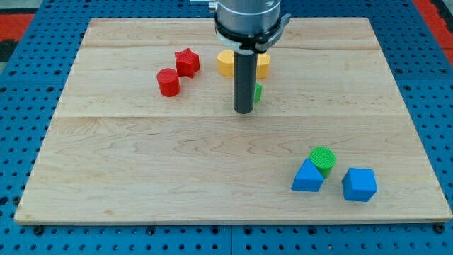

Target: Slide the blue cube into the blue triangle

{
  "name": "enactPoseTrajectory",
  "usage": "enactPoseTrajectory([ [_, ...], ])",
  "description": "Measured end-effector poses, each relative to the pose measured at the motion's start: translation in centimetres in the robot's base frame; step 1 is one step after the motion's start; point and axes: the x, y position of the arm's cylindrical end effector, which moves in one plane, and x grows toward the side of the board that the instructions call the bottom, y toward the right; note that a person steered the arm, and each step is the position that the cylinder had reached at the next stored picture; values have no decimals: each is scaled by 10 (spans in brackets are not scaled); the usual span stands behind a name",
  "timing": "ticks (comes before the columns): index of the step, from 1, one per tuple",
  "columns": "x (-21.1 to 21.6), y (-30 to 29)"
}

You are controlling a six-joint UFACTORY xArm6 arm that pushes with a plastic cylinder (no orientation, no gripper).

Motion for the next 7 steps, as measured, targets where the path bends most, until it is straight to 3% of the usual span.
enactPoseTrajectory([
  [2,13,7],
  [4,65,144],
  [5,123,185],
  [6,128,210],
  [7,141,200],
])
